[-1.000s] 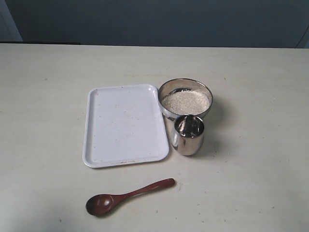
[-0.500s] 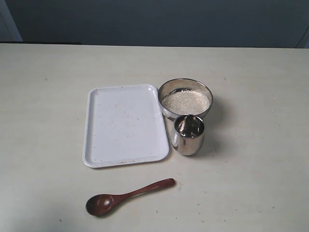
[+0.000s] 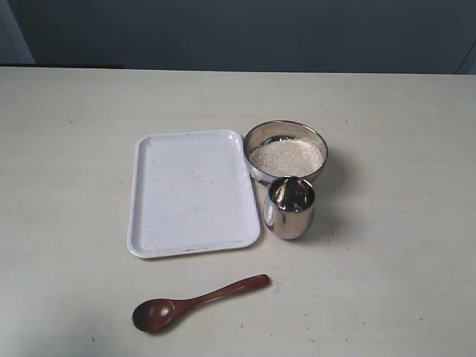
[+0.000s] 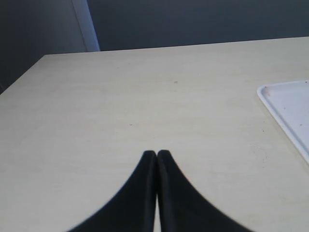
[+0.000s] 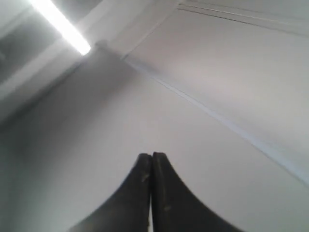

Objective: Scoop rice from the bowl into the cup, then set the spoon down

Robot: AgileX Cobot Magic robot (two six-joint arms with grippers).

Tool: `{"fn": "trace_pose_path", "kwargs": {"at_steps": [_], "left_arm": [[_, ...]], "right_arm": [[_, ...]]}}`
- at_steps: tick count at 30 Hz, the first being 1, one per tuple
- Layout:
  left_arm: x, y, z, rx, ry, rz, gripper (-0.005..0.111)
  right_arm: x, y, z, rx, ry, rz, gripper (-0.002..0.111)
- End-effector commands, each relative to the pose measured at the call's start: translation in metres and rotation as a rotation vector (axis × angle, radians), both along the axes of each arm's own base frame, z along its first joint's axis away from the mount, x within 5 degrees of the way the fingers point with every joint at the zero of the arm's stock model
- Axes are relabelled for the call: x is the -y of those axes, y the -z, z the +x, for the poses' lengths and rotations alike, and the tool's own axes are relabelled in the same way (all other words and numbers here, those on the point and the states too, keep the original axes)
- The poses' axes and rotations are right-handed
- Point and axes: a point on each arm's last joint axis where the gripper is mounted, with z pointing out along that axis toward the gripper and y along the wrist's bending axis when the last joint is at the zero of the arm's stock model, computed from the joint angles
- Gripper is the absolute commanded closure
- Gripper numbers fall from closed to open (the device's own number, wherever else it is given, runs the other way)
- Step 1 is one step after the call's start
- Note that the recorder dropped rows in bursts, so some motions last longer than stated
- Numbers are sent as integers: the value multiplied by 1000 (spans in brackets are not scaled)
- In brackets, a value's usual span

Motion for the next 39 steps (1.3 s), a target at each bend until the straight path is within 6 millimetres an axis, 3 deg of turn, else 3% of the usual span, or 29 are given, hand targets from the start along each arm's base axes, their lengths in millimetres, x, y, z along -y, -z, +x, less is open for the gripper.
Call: {"fn": "trace_pose_path", "kwargs": {"at_steps": [1, 5, 8, 11, 14, 19, 24, 28, 34, 39], "left_arm": [[0, -4, 0, 19, 1, -7, 106], [0, -4, 0, 19, 1, -7, 106], [0, -4, 0, 19, 1, -7, 106], [0, -4, 0, 19, 1, -7, 106], [0, -4, 0, 21, 1, -7, 106], [0, -4, 0, 21, 1, -7, 106], [0, -4, 0, 21, 1, -7, 106], [0, -4, 0, 21, 1, -7, 106], [0, -4, 0, 21, 1, -7, 106], [0, -4, 0, 21, 1, -7, 106]], "right_arm": [[-16, -52, 7, -259, 309, -447, 108], [-25, -87, 36, -642, 312, -753, 108], [-23, -105, 62, -917, 282, -891, 108], [-25, -124, 89, -1108, 281, -1153, 108], [-38, -138, 112, -1102, 175, -1397, 108], [-69, -146, 146, -1036, -118, -1568, 108], [-100, -116, 184, -1123, -211, -1889, 108], [-141, -89, 199, -1108, -259, -2169, 108], [-221, -46, 190, -980, -492, -2427, 108], [-279, 9, 169, -939, -672, -2637, 108]]}}
